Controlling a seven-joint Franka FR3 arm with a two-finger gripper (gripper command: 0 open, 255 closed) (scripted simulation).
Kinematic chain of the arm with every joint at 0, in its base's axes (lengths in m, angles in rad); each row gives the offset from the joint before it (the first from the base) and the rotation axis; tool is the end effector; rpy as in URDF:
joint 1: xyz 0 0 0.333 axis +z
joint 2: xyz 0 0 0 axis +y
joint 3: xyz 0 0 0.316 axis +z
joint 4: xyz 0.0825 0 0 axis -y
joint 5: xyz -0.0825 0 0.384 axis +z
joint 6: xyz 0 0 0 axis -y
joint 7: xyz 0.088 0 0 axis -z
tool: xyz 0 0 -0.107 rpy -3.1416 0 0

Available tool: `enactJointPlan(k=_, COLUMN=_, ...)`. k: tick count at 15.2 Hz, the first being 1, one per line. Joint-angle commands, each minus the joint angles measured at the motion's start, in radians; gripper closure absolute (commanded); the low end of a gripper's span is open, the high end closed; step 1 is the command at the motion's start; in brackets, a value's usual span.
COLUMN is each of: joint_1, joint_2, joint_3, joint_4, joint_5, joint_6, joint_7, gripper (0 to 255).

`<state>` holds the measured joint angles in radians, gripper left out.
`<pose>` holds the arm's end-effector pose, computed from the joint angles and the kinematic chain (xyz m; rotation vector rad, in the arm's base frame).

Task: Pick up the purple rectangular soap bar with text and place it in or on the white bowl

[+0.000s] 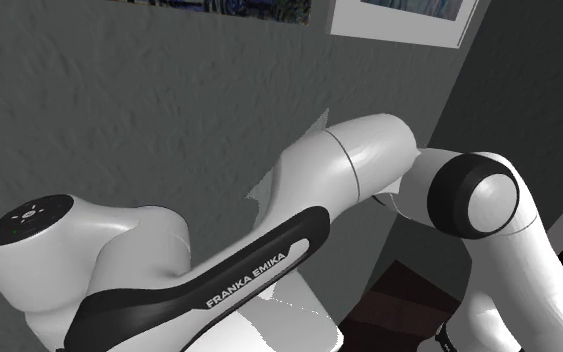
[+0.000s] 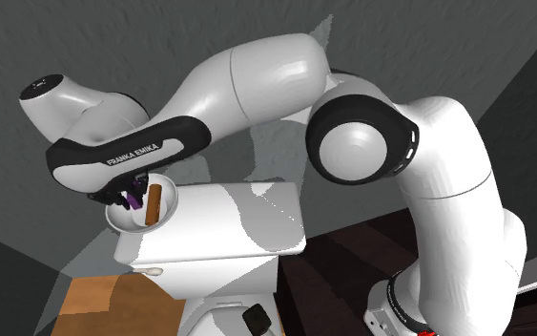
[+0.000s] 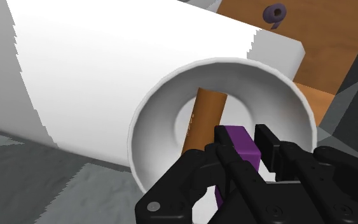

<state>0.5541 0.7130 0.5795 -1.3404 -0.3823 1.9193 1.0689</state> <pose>0.4120 0.5951 0.3509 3.1253 0.1398 -0.0292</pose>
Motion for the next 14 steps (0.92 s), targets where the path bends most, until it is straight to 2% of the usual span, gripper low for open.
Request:
enactJointPlan(k=1, joint_1=0.0, joint_2=0.012, joint_3=-0.005, joint_4=-0.014, joint_5=-0.007, joint_6=0.025, joint_7=0.004, gripper=255)
enactJointPlan(k=9, joint_1=0.0, joint_2=0.012, joint_3=-0.005, joint_4=-0.014, joint_5=-0.007, joint_6=0.025, joint_7=0.004, gripper=255)
enactJointPlan(k=10, joint_1=0.0, joint_2=0.012, joint_3=-0.005, joint_4=-0.014, joint_5=-0.007, joint_6=0.025, joint_7=0.004, gripper=0)
enactJointPlan(k=14, joint_1=0.0, joint_2=0.012, joint_3=-0.005, joint_4=-0.014, joint_5=-0.007, joint_6=0.025, joint_7=0.004, gripper=0)
